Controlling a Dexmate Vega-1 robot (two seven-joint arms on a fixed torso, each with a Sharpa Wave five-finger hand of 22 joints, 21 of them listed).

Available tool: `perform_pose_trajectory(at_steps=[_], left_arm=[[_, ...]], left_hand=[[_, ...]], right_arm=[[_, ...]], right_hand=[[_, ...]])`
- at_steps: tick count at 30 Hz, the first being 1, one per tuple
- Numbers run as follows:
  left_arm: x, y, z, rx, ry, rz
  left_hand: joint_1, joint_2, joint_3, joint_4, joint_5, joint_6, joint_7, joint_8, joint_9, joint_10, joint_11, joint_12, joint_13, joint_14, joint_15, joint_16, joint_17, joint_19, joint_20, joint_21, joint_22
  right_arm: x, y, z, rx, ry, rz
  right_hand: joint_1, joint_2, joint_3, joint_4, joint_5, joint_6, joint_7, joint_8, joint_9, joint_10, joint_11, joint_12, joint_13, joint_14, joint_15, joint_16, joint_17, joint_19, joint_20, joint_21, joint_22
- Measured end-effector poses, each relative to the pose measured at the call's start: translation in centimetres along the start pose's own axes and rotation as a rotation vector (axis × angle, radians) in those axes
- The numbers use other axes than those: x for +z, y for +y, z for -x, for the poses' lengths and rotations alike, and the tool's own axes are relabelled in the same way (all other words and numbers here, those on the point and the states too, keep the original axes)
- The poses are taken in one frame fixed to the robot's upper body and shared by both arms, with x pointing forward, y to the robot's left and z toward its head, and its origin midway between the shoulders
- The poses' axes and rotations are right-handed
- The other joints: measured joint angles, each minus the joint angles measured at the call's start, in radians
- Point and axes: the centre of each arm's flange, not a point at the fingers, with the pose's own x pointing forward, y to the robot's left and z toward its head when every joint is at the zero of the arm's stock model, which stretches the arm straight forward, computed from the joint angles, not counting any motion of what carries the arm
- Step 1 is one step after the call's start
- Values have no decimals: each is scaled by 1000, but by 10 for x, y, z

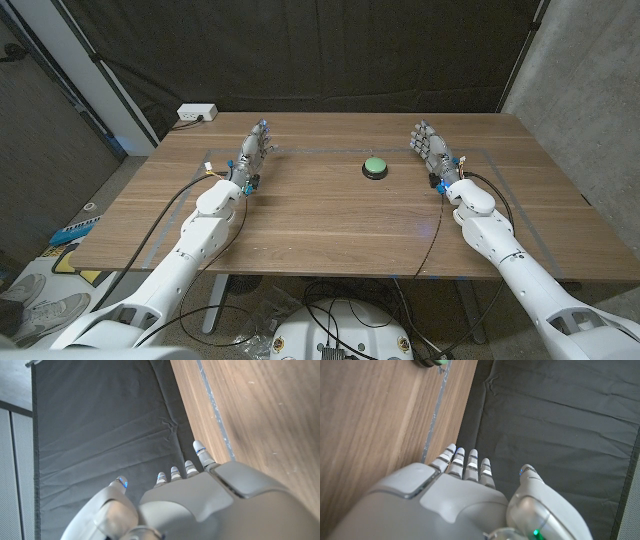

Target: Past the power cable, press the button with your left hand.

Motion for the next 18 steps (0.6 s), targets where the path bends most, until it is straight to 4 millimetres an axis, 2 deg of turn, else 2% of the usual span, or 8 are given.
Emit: perform_pose_trajectory(at_steps=[4,5,18], left_arm=[[3,-5,-4,-33,6,-65],[9,-6,-10,-34,-8,-70],[37,-28,-38,-127,-36,-255]], left_hand=[[3,3,3,-3,-4,0,0,3,-4,-3,4,0,-1,1,1,0,-3,0,0,-1,0],[6,6,4,-4,-4,0,0,5,-4,0,8,0,-1,1,1,0,-3,0,0,-1,0],[20,9,11,-11,-15,-2,3,5,-4,2,9,0,-1,10,2,-4,-3,4,3,-7,0]], right_arm=[[1,-2,1,-13,-7,-12],[0,-1,1,-3,0,-1],[-2,-3,7,-8,-4,-8]], right_hand=[[0,0,0,0,0,0,0,0,0,0,0,0,0,0,0,0,0,0,0,0,0],[0,0,0,0,0,0,0,0,0,0,0,0,0,0,0,0,0,0,0,0,0],[4,-4,7,-1,0,0,0,0,0,0,0,0,0,0,0,0,0,0,0,0,0]])
